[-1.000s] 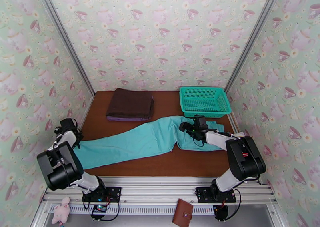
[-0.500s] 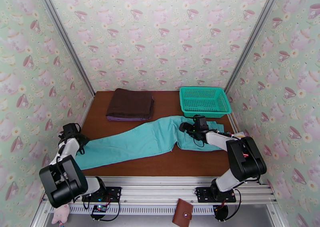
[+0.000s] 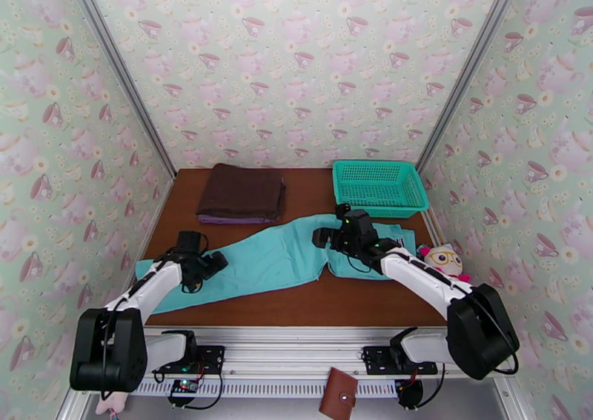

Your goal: Fold and stack the trousers

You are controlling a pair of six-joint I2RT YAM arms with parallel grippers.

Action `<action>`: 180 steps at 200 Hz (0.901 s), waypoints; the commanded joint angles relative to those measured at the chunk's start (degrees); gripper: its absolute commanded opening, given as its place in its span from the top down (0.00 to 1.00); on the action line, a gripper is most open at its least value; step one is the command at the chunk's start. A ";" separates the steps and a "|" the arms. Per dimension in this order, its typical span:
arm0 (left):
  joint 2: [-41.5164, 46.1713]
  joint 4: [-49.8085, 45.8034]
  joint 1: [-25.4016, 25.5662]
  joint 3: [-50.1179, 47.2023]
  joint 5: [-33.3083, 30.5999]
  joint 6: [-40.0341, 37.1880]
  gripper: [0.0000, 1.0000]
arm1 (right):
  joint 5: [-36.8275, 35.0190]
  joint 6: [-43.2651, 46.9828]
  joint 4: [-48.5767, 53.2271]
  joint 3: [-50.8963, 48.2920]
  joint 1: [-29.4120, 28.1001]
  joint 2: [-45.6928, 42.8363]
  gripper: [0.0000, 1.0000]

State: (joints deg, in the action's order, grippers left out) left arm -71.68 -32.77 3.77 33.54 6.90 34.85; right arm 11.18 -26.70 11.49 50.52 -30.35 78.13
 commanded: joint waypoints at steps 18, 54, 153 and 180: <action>0.49 6.36 9.69 -2.78 7.34 6.17 0.00 | 8.05 -1.11 -4.28 10.64 -8.58 12.93 0.00; 3.44 0.30 13.61 0.43 2.64 4.41 0.00 | 10.97 -9.25 -15.98 15.63 -10.46 26.33 0.01; 16.85 -6.84 -6.13 3.29 -15.57 -4.02 0.00 | 4.33 -8.38 0.89 28.34 -11.13 41.06 0.00; 15.25 -6.93 -8.66 3.40 -14.23 -2.97 0.00 | 0.01 -6.42 5.34 27.05 -7.98 39.63 0.00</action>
State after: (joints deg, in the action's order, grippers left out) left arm -55.22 -40.32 -3.16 37.32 -8.51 32.56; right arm 17.63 -34.74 10.00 78.61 -41.52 118.19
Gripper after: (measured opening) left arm 0.998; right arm 0.995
